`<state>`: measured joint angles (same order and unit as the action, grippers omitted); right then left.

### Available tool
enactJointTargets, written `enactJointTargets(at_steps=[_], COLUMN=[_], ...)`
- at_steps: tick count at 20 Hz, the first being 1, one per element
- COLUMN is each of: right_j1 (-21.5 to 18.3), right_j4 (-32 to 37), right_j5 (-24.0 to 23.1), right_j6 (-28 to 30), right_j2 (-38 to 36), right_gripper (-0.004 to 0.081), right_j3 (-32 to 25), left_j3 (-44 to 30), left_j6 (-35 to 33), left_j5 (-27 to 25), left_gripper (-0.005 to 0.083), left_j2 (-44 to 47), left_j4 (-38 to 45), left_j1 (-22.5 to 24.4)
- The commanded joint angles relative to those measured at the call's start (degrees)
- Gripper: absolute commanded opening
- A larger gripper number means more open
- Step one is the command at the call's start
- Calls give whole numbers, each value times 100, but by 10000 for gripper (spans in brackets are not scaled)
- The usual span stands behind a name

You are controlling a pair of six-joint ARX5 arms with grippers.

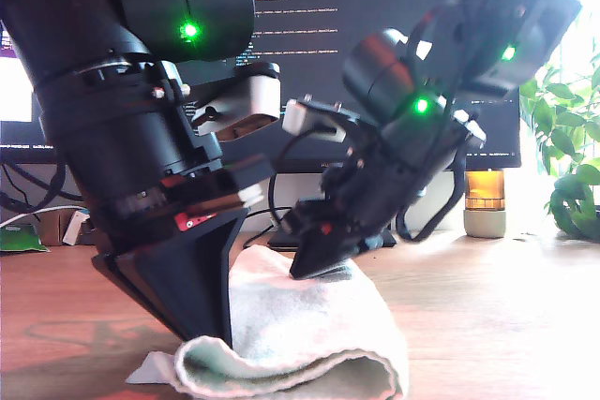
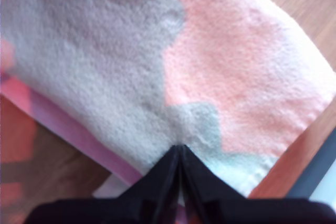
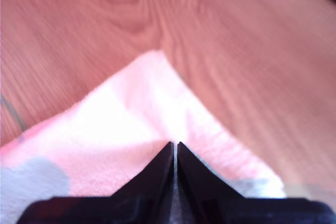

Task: Fold the tea towel to a neat square and place it to the right

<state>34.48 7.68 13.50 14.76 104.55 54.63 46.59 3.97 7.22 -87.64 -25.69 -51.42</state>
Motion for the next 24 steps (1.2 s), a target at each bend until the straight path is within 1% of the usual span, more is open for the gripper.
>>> enactJointTargets(at_steps=[1, 3, 5, 8, 12, 14, 17, 20, 22, 24], right_j1=[-15, -17, -22, -50, -50, -35, -33, 79, 229, 439], right_j4=[13, -52, -387, -789, -833, -931, -929, -1012, -1333, -1825], right_j5=[7, 7, -2, -15, -85, -271, -446, -671, -935, -1250], right_j6=[-111, -203, -216, -192, -144, -146, -146, -151, -151, -146], right_j2=[-326, -487, -651, -905, -1508, -1989, -2861, -3823, -4461, -5073], right_gripper=[-13, -13, -13, -13, -13, -13, -13, -13, -13, -13], right_j3=[-81, -81, -81, -114, -459, -778, -1471, -2144, -2411, -2542], left_j3=[-127, -127, -127, -133, -334, -616, -1128, -1587, -1799, -1923], left_j6=[-111, -289, -422, -579, -664, -704, -702, -697, -693, -632], left_j5=[-11, -20, -66, -264, -256, -243, -136, 223, 522, 728], left_gripper=[-20, -20, -20, -20, -20, -20, -20, -20, -20, -20], left_j2=[304, 522, 789, 1137, 1377, 1541, 1939, 2273, 2361, 2356], left_j4=[44, 48, 44, 98, 409, 671, 1266, 1947, 2280, 2570], left_j1=[2, 4, 15, 20, 175, 203, 203, 203, 203, 203])
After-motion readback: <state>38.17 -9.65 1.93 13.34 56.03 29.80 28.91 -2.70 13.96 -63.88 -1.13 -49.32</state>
